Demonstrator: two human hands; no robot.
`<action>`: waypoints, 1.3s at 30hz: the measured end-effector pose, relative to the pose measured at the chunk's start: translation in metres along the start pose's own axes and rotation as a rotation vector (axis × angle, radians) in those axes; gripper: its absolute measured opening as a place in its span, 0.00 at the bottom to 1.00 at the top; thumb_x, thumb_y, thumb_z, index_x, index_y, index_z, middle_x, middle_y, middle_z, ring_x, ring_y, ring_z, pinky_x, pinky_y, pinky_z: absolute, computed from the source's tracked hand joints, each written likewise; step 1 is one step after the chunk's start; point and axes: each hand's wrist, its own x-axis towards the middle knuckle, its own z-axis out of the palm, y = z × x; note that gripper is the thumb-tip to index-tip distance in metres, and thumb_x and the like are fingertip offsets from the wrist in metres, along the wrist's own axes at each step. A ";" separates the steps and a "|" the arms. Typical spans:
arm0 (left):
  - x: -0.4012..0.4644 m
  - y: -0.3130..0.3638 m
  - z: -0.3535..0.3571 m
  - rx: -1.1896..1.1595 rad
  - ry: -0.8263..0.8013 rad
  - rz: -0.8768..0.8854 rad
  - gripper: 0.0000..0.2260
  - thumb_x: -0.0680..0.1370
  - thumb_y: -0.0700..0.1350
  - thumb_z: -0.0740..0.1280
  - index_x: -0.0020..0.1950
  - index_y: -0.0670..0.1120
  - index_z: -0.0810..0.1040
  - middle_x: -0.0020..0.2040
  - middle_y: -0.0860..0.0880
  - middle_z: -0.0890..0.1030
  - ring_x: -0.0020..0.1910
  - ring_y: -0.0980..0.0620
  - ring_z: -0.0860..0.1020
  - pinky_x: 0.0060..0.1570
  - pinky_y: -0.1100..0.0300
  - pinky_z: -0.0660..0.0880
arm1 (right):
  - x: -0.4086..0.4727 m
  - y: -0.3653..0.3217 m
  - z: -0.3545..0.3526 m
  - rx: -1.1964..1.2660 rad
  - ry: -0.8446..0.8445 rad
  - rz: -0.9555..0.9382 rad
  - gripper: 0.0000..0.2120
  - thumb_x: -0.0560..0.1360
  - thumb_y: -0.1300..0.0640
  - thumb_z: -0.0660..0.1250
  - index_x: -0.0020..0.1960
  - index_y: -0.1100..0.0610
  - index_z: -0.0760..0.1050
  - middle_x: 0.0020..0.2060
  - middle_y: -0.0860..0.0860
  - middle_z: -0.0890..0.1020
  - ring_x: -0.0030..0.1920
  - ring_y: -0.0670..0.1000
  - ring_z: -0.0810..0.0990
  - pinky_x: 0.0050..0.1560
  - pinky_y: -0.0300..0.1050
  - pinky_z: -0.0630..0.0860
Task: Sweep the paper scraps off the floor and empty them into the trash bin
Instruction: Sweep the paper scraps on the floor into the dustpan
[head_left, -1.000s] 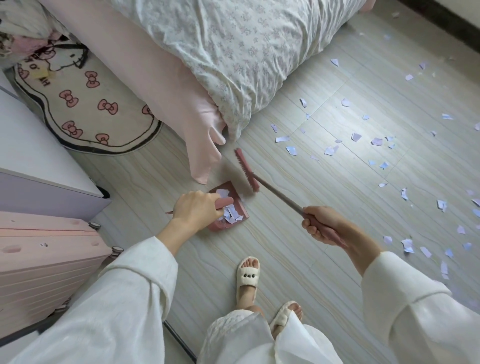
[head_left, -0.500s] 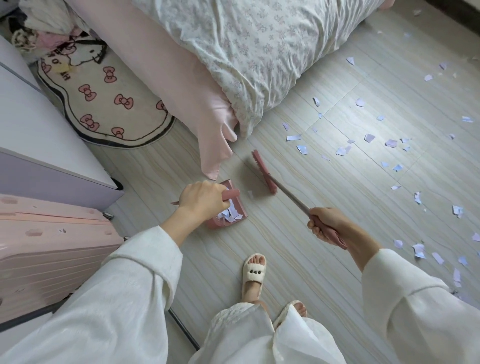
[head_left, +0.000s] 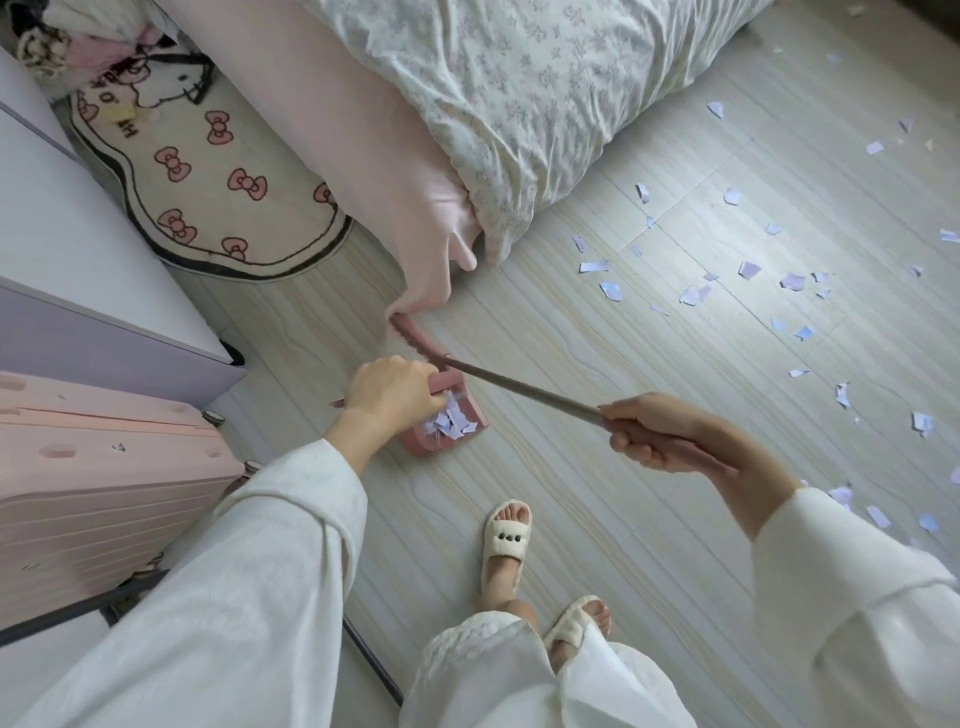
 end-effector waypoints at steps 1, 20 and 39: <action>0.000 0.002 0.000 -0.001 -0.003 0.001 0.10 0.73 0.56 0.61 0.42 0.52 0.78 0.43 0.45 0.82 0.45 0.43 0.79 0.38 0.58 0.66 | -0.004 0.001 0.000 -0.008 0.016 -0.019 0.09 0.81 0.55 0.58 0.45 0.59 0.68 0.23 0.51 0.74 0.18 0.46 0.68 0.17 0.34 0.65; -0.028 0.023 0.009 0.003 0.042 -0.014 0.09 0.73 0.55 0.63 0.42 0.51 0.76 0.43 0.45 0.82 0.45 0.43 0.79 0.38 0.58 0.65 | -0.018 0.037 0.027 -0.070 0.002 -0.012 0.07 0.80 0.58 0.57 0.49 0.62 0.69 0.26 0.53 0.73 0.19 0.45 0.69 0.18 0.35 0.65; -0.093 0.330 0.033 -0.018 0.084 0.317 0.16 0.74 0.62 0.59 0.45 0.51 0.77 0.43 0.47 0.82 0.44 0.43 0.79 0.39 0.57 0.70 | -0.174 0.293 -0.123 0.325 0.375 -0.120 0.10 0.80 0.59 0.56 0.40 0.57 0.65 0.27 0.54 0.72 0.17 0.46 0.67 0.20 0.32 0.62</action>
